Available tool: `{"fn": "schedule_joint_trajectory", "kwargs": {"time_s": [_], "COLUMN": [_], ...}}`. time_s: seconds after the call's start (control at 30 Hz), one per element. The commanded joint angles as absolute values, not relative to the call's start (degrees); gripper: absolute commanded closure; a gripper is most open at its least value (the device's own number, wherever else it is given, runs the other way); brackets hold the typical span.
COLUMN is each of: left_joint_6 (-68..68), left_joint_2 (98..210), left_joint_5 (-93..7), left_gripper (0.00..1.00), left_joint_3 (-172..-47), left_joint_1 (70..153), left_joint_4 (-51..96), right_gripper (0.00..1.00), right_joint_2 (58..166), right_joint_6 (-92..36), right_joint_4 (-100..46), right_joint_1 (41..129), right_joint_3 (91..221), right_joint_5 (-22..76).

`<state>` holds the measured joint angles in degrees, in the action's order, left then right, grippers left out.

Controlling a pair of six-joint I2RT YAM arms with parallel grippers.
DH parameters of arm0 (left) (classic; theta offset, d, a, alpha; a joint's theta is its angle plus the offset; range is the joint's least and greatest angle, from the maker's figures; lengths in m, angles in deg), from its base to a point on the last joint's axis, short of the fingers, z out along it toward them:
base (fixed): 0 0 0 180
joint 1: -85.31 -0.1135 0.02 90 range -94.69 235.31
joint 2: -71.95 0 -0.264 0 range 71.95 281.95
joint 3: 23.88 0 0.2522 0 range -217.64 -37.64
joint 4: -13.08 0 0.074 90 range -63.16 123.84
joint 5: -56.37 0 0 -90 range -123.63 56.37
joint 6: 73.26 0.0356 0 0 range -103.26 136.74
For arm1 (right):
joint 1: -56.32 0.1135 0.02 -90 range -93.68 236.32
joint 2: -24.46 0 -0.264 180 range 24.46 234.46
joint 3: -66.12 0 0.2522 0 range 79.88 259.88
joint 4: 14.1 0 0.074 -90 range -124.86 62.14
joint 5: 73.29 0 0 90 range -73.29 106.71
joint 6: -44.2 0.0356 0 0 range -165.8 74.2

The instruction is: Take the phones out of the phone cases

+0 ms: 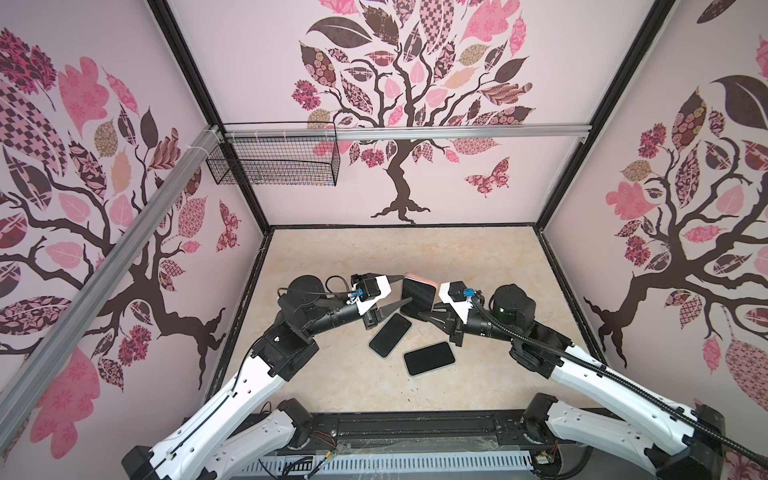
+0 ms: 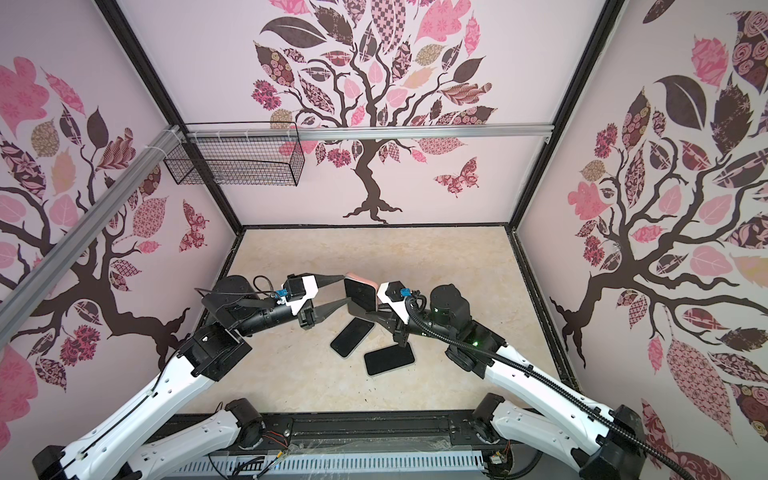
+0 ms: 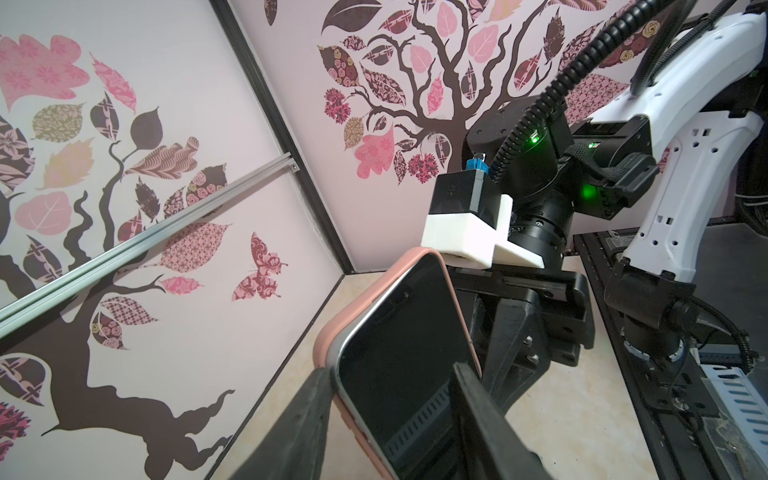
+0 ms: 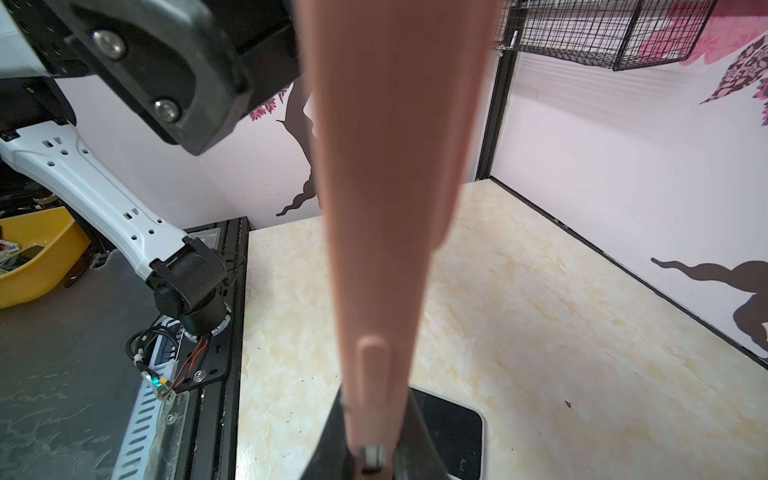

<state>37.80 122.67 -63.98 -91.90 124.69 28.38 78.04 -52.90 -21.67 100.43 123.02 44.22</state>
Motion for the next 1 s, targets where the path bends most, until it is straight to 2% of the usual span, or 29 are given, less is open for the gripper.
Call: {"fn": "schedule_joint_trajectory", "kwargs": {"time_s": [0.0, 0.97], "left_joint_6": [37.7, 36.5], "left_joint_2": [123.5, 127.8], "left_joint_5": [-66.7, -75.3], "left_gripper": [0.53, 0.53], "left_joint_3": [-91.8, -91.3], "left_joint_1": [124.9, 124.9], "left_joint_4": [27.5, 32.3], "right_gripper": [1.0, 1.0], "right_joint_2": [78.5, 77.7], "right_joint_6": [-54.5, -63.8], "right_joint_4": [-20.3, -26.8], "right_joint_1": [100.9, 101.3], "right_joint_3": [127.3, 129.9], "right_joint_5": [48.2, 51.5]}}
